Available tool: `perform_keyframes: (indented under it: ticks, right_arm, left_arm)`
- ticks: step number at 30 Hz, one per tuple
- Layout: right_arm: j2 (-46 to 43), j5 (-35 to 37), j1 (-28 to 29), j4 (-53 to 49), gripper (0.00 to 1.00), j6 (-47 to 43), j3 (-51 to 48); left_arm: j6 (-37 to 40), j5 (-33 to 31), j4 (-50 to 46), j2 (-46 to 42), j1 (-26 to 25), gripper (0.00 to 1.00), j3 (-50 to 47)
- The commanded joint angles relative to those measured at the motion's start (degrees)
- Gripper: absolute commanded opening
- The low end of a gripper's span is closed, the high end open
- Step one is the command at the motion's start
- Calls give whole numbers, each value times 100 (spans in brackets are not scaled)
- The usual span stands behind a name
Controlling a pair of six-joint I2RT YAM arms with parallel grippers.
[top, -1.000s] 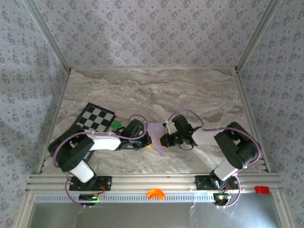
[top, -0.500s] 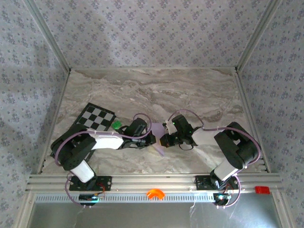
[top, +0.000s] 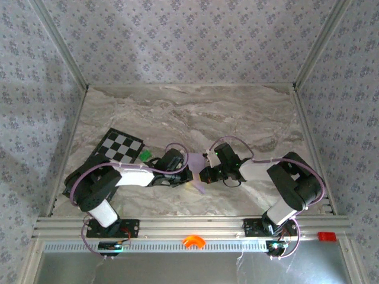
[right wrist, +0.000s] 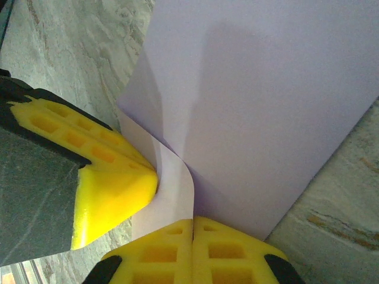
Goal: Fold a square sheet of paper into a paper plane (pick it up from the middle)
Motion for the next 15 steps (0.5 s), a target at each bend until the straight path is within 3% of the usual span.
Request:
perform_keyframes:
  ticks: [1, 15]
  right_arm:
    - [224, 413, 27, -474, 0, -112, -77]
    - [230, 403, 21, -490, 0, -121, -74]
  left_arm:
    - [138, -146, -409, -294, -15, 7, 221]
    - [107, 73, -17, 25, 173, 8, 130]
